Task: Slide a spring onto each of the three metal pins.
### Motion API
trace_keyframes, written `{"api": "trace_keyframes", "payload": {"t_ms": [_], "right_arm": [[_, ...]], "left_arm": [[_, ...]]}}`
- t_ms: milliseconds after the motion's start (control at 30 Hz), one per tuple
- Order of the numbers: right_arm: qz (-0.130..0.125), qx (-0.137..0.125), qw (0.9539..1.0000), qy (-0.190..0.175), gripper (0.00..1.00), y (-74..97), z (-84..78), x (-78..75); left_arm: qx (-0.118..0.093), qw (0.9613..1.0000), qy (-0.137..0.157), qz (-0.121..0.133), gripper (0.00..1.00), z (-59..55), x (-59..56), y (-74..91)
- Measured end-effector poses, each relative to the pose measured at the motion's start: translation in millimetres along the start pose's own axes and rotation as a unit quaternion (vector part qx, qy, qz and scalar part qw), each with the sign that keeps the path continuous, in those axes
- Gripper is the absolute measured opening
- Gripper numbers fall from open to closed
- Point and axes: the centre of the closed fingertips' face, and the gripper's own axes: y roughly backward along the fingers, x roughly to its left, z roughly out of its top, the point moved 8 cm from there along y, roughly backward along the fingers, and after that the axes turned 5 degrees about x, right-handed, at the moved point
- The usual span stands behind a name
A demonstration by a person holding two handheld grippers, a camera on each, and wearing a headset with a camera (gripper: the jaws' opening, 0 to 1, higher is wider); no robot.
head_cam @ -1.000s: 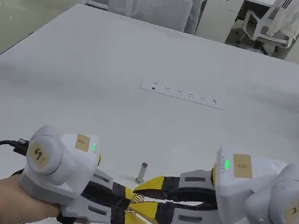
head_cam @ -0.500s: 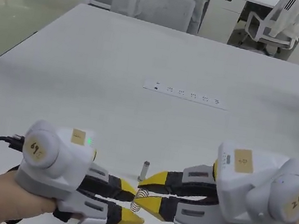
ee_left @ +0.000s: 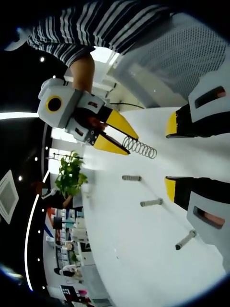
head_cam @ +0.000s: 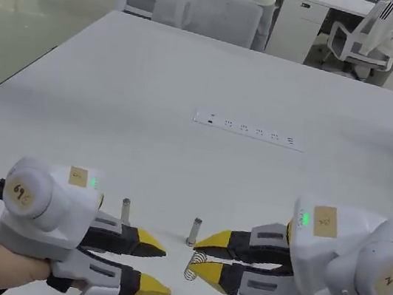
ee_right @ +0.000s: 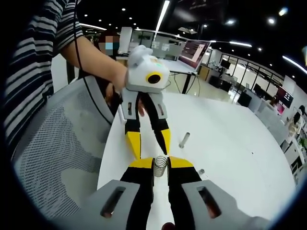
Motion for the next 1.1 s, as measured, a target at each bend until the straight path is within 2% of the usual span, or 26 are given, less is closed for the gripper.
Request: {"api": "trace_keyframes", "payload": {"t_ms": [333,700,900,1033,1100], "right_arm": [[-0.014,0.004,0.9999,-0.004,0.07,1.1,-2.2,-6.6],[-0.027,0.009,0.9995,-0.012,0.07,2.2,-6.2,-13.8],[-0.032,0.009,0.9993,-0.017,0.07,2.8,-7.2,-17.2],[-0.035,0.013,0.9991,-0.023,0.07,3.2,-9.6,-20.3],[-0.037,0.015,0.9989,-0.025,0.07,3.2,-10.9,-21.7]], "left_arm": [[-0.01,0.9993,0.02,0.031,0.31,-8.1,10.1,22.0],[-0.018,0.9968,0.042,0.065,0.39,-18.2,18.8,45.7],[-0.022,0.9952,0.051,0.081,0.48,-24.8,22.0,55.5],[-0.026,0.9931,0.057,0.1,0.62,-28.6,24.9,60.6],[-0.026,0.9925,0.06,0.103,0.64,-31.0,25.3,63.0]]}}
